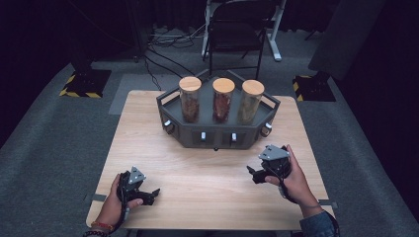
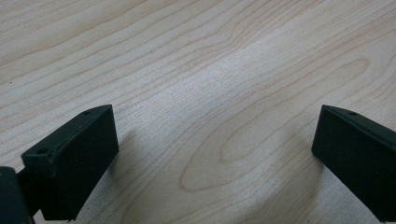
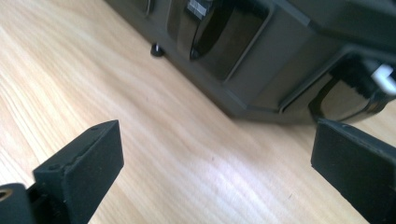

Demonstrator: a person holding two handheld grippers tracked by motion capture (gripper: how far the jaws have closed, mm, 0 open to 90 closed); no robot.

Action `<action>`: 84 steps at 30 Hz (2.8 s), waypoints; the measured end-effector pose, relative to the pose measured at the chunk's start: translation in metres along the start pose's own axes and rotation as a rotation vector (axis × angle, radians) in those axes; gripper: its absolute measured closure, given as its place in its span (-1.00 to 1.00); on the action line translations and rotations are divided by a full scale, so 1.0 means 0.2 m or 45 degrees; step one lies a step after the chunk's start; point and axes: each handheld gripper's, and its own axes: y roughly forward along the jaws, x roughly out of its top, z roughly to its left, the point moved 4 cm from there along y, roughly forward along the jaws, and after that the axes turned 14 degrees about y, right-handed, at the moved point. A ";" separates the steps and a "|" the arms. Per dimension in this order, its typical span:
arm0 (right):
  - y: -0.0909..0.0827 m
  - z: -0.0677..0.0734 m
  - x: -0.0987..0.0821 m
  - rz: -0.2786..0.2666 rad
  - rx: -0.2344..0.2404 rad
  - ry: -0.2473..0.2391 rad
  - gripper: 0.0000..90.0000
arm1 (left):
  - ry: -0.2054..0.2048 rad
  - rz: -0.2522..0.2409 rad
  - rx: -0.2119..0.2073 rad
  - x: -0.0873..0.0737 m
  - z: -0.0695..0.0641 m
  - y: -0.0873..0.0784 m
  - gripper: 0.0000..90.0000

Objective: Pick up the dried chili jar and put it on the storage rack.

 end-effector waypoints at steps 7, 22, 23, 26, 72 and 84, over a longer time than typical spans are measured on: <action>0.02 -0.01 -0.11 0.051 0.023 0.014 -0.95 | 0.000 0.001 -0.002 0.00 0.00 0.00 -0.99; 0.00 -0.03 -0.30 0.097 0.042 -0.025 -0.95 | -0.003 0.000 0.001 0.00 0.00 0.00 -0.99; 0.00 -0.04 -0.31 0.097 0.041 -0.022 -0.95 | -0.003 0.000 0.001 0.00 0.00 0.00 -0.99; 0.00 -0.04 -0.35 0.104 0.041 -0.010 -0.95 | -0.003 0.000 0.001 0.00 0.00 0.00 -0.99; 0.00 -0.12 -0.64 0.104 0.181 0.317 -1.00 | -0.003 0.001 0.000 0.00 0.00 0.00 -0.99; 0.00 -0.12 -0.64 0.104 0.181 0.317 -1.00 | -0.002 0.001 -0.001 0.00 0.00 0.00 -0.99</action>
